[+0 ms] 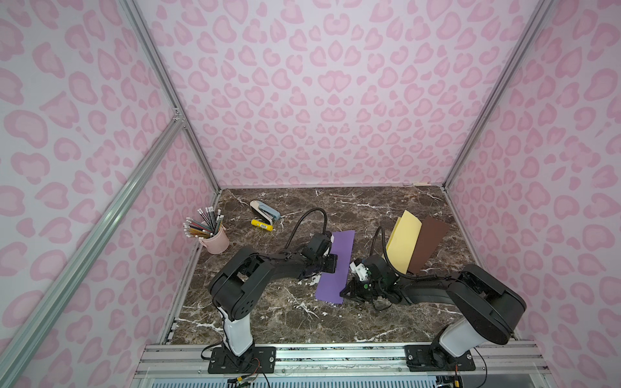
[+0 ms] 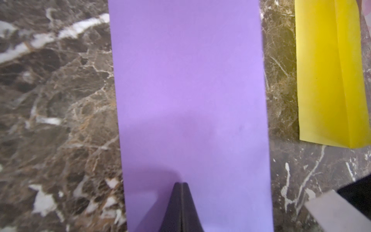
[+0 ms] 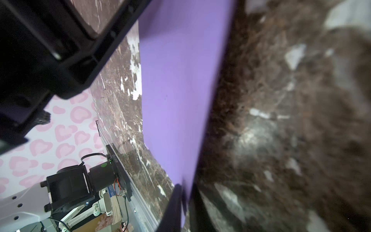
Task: Fold the rectangular paper in half along the long edge
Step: Fold the paper at the center of the board.
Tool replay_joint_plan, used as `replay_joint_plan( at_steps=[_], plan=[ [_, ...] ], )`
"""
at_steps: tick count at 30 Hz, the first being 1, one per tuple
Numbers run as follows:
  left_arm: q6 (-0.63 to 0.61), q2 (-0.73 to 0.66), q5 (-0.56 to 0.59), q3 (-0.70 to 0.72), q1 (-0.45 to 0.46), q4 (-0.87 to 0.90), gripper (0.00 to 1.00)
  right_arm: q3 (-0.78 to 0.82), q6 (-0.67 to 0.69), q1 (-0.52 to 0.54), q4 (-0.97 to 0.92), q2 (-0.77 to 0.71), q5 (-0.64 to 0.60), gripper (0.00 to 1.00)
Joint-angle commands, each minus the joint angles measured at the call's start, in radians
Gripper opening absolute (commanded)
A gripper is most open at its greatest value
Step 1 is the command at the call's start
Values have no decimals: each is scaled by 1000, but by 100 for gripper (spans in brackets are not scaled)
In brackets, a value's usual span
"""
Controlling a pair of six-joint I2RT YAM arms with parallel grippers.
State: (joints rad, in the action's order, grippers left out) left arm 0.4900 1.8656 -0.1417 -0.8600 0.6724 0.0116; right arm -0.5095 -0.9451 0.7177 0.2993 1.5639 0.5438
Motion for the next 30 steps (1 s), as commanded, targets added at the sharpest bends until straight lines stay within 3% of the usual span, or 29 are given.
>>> replay_joint_plan(
  at_steps=[1, 2, 6, 10, 13, 20, 30],
  plan=[
    [-6, 12, 45, 4, 0, 95, 4, 2, -7, 17, 1, -17, -19, 12],
    [-5, 13, 47, 4, -1, 95, 4, 11, -8, 21, 7, -20, -21, 0],
    [-5, 15, 47, -2, -2, 95, 4, 44, -24, 26, 15, -48, -26, 0],
    [-8, 12, 50, -6, -2, 103, 4, 22, 10, 15, -73, -72, -64, 31],
    [-13, -2, 61, -12, -2, 118, 4, 0, 59, -40, -125, -94, -62, 41],
    [-19, -36, 70, -26, -5, 137, 4, -156, 238, -247, -244, -73, -57, 47],
    [-16, -16, 43, -27, -5, 114, 4, -444, 367, -342, -223, 263, -3, 48]
  ],
)
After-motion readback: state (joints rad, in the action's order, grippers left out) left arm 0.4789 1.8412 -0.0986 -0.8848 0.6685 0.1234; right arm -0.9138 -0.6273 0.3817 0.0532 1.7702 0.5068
